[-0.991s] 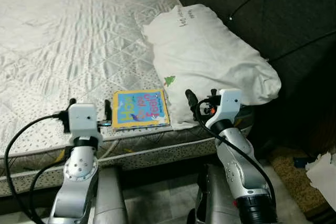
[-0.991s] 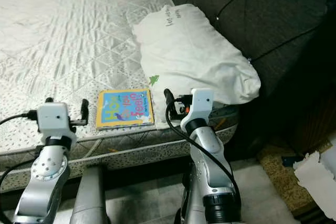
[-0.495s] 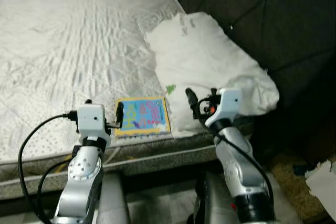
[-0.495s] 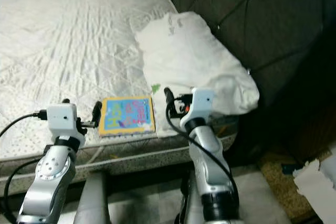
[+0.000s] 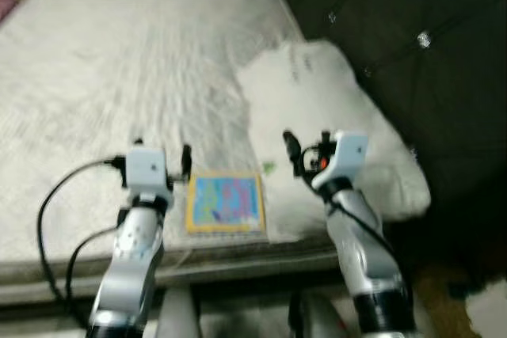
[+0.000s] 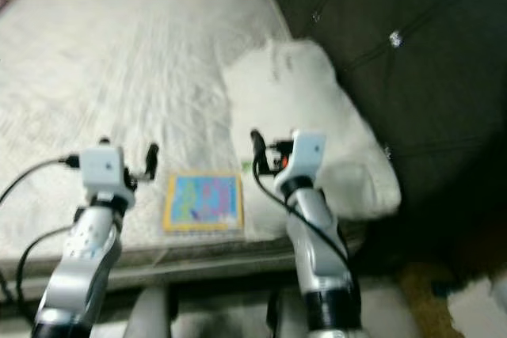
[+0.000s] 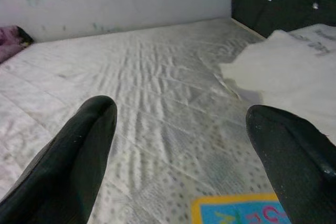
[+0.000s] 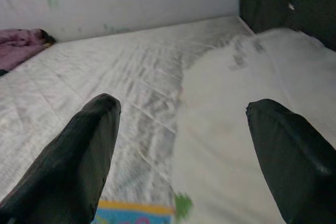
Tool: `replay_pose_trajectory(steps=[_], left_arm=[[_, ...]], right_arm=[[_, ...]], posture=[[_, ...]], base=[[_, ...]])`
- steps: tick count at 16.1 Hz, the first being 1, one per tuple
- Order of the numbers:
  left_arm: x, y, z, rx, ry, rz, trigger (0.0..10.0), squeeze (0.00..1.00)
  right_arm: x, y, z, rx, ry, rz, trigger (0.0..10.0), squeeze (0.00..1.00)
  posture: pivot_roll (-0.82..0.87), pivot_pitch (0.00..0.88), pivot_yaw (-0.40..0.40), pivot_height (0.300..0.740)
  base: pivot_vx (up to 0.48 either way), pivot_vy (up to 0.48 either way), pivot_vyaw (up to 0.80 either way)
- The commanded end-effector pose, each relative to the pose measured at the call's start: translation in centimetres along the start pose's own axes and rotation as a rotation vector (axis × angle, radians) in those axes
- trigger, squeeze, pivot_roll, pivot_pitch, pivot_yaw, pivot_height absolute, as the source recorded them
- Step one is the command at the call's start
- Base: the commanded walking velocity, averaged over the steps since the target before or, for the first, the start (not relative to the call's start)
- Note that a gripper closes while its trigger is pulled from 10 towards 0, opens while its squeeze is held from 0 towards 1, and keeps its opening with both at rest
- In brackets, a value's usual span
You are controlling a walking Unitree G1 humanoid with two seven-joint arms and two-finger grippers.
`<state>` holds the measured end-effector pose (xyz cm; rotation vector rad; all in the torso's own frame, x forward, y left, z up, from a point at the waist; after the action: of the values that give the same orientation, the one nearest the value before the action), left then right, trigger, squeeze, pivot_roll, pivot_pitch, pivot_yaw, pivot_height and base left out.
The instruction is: Clean up the room
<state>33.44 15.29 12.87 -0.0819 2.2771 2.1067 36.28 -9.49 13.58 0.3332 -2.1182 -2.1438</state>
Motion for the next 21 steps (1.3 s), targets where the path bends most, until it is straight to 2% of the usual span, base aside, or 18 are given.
replay_pose_trajectory(steps=[1, 5, 9, 11, 15, 17, 21], left_arm=[[-0.1, 0.2, 0.0, -0.021, -0.002, -0.018, 10.0, 0.0], [-0.3, 0.4, -0.4, -0.007, -0.01, -0.026, 10.0, 0.0], [-0.6, 1.0, -0.8, 0.023, -0.018, -0.043, 10.0, 0.0], [-0.2, -0.4, -0.3, 0.022, -0.014, -0.006, 10.0, 0.0], [-0.5, -0.9, -0.1, 0.002, -0.019, 0.002, 10.0, 0.0], [-0.6, -1.2, -0.5, 0.061, -0.018, 0.015, 10.0, 0.0], [-0.5, -1.2, -0.4, 0.092, 0.005, 0.016, 10.0, 0.0]], right_arm=[[-0.2, 0.2, -0.2, -0.005, -0.013, -0.01, 10.0, 0.0], [-0.3, 0.1, -0.1, 0.0, -0.014, -0.009, 10.0, 0.0], [-0.5, 0.1, -0.2, 0.012, -0.015, -0.01, 10.0, 0.0], [-0.3, -0.8, -0.7, 0.015, -0.046, 0.009, 10.0, 0.0], [0.1, -1.3, -1.3, 0.032, -0.09, 0.024, 10.0, 0.0], [0.0, -1.4, -0.9, 0.052, -0.063, 0.028, 10.0, 0.0], [-0.2, -1.6, -0.9, 0.065, -0.062, 0.04, 10.0, 0.0]], posture=[[0.1, 0.0, -0.008, 0.703], [0.1, 0.0, -0.009, 0.74], [0.12, 0.0, -0.025, 0.74], [0.11, 0.0, -0.001, 0.74], [0.09, 0.0, 0.005, 0.74], [0.1, 0.0, -0.018, 0.74], [0.1, 0.0, -0.027, 0.74]], base=[[0.0, 0.0, 0.0], [0.0, 0.0, 0.0], [0.0, 0.0, 0.0], [0.0, 0.0, 0.0], [0.0, 0.0, 0.0], [0.0, 0.0, 0.0], [0.0, 0.0, 0.0]])
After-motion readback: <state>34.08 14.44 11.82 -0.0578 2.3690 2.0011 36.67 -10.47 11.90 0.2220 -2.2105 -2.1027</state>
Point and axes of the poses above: a point about 5 cm out from each wrist's last joint towards the gripper, its own x axis pointing back from the gripper into the wrist, its own y axis along the axis of the wrist's last joint, z = x × y, the point moved 6 cm from there along -x, pointing out of the wrist towards the gripper, and after that the axes turned 11 degrees about x, right-handed, at the moved point
